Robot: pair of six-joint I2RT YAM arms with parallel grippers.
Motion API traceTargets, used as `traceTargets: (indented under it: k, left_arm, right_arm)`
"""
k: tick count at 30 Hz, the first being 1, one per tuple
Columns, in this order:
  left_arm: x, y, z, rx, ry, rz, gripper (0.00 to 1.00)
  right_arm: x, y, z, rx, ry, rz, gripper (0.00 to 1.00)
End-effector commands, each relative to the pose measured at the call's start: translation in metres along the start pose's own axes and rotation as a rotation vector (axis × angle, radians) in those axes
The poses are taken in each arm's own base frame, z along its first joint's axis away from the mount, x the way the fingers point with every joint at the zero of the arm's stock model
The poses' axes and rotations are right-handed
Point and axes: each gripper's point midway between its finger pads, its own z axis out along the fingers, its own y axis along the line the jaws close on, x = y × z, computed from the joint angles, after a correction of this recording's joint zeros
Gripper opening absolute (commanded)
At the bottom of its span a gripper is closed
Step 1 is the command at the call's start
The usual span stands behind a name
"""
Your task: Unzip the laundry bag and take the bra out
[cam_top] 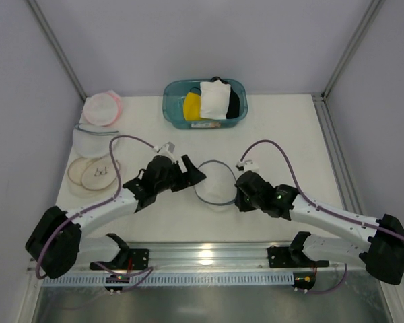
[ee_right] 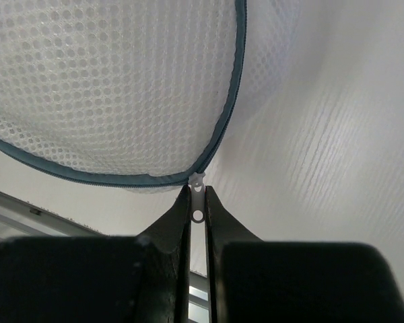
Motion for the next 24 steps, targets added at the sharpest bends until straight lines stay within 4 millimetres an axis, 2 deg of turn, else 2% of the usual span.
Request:
traceTargets:
  k: [1, 3, 5, 6, 8, 9, 10, 11, 12, 13, 14, 15, 16, 17, 18, 19, 21, 23, 24]
  left_arm:
    - [-0.032, -0.054, 0.019, 0.164, -0.056, 0.026, 0.88]
    - [-0.032, -0.057, 0.025, 0.154, -0.038, -0.004, 0.9]
    - [-0.03, -0.05, 0.023, 0.127, -0.037, -0.036, 0.91]
    - [-0.028, -0.039, 0.021, 0.089, -0.047, -0.071, 0.91]
    - [-0.024, -0.031, 0.004, 0.054, -0.052, -0.106, 0.92]
    - [-0.025, -0.024, -0.002, 0.026, -0.071, -0.132, 0.92]
    - [-0.014, -0.005, -0.009, -0.042, -0.057, -0.14, 0.92]
    - [-0.017, -0.005, -0.025, -0.042, -0.084, -0.146, 0.92]
    - [-0.006, 0.017, -0.033, -0.122, -0.077, -0.149, 0.92]
    - [-0.012, 0.015, -0.04, -0.105, -0.113, -0.155, 0.92]
    - [-0.009, 0.02, -0.059, -0.115, -0.119, -0.161, 0.92]
    - [-0.008, 0.024, -0.068, -0.121, -0.13, -0.171, 0.92]
    - [-0.006, 0.025, -0.076, -0.115, -0.132, -0.189, 0.92]
    - [0.004, 0.035, -0.082, -0.13, -0.112, -0.198, 0.92]
    - [0.002, 0.027, -0.093, -0.075, -0.126, -0.21, 0.93]
    - [0.008, 0.023, -0.096, -0.047, -0.102, -0.229, 0.95]
    - [0.017, 0.023, -0.097, -0.017, -0.069, -0.25, 0.97]
    - [0.034, 0.021, -0.092, 0.01, 0.005, -0.281, 0.98]
    - [0.035, 0.015, -0.086, 0.038, 0.017, -0.293, 0.98]
  right_arm:
    - [-0.005, -0.006, -0.01, 0.013, -0.035, -0.004, 0.04]
    - [-0.007, -0.008, -0.014, 0.015, -0.054, 0.007, 0.04]
    - [-0.007, -0.008, -0.015, 0.009, -0.062, 0.024, 0.04]
    - [-0.008, -0.006, -0.016, -0.007, -0.069, 0.031, 0.04]
    - [-0.007, 0.0, -0.017, -0.049, -0.077, 0.047, 0.04]
    - [-0.009, 0.008, -0.017, -0.091, -0.082, 0.054, 0.04]
    - [-0.009, 0.014, -0.018, -0.122, -0.083, 0.063, 0.04]
    - [-0.006, 0.019, -0.016, -0.152, -0.074, 0.069, 0.04]
    - [-0.004, 0.036, -0.016, -0.246, -0.063, 0.072, 0.04]
    - [-0.009, 0.05, -0.02, -0.317, -0.068, 0.075, 0.04]
    - [-0.002, 0.06, -0.02, -0.383, -0.044, 0.078, 0.04]
    - [-0.01, 0.077, -0.023, -0.466, -0.074, 0.097, 0.04]
    - [-0.005, 0.09, -0.029, -0.551, -0.04, 0.095, 0.04]
    - [0.001, 0.094, -0.026, -0.585, -0.024, 0.104, 0.04]
    - [-0.011, 0.108, -0.032, -0.662, -0.065, 0.124, 0.04]
    - [-0.003, 0.115, -0.035, -0.721, -0.034, 0.118, 0.04]
    - [-0.01, 0.128, -0.04, -0.793, -0.058, 0.118, 0.04]
    - [-0.014, 0.138, -0.044, -0.854, -0.058, 0.111, 0.04]
    - [-0.015, 0.141, -0.046, -0.869, -0.061, 0.107, 0.04]
